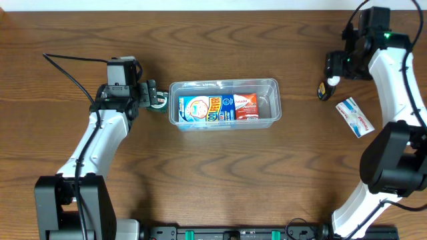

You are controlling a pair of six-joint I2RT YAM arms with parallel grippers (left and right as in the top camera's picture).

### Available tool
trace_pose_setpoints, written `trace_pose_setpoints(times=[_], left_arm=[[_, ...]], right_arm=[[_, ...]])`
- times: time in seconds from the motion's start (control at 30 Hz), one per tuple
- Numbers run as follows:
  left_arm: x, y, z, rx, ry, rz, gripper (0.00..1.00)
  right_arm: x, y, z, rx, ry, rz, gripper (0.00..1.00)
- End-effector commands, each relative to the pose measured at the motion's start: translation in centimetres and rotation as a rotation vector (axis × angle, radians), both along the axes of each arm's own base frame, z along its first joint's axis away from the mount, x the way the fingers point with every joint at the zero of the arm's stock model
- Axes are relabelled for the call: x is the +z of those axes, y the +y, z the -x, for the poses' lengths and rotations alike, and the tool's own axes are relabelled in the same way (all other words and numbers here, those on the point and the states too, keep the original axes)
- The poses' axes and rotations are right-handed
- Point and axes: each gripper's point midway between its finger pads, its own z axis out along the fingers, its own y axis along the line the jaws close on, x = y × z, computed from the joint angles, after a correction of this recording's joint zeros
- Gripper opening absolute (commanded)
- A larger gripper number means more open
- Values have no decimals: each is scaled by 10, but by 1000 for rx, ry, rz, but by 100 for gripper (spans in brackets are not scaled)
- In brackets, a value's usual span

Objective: Pack container
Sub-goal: 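Move right gripper out to the white Panadol pack on the right, then grasp the white Panadol pack with right gripper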

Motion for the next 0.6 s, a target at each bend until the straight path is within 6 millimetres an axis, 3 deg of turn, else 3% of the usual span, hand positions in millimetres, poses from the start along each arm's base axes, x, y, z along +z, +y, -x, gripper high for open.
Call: trace_pose_setpoints(times=[0.0,0.27,0.33,0.4,0.57], left_arm=[[5,2,-4,7,-12,-2,98],[5,2,-4,7,-12,-2,98],[5,2,-4,7,-12,-2,98],[5,2,-4,7,-12,-2,98],[5,2,-4,7,-12,-2,98]], right_arm=[[-17,6,1,49,6,2,80],[-24,10,-4,72,-16,9,72],[-25,14,-4,84,-15,11,57],[-25,17,-3,91,-12,10,51],[-26,27,-3,113,-7,15,55]])
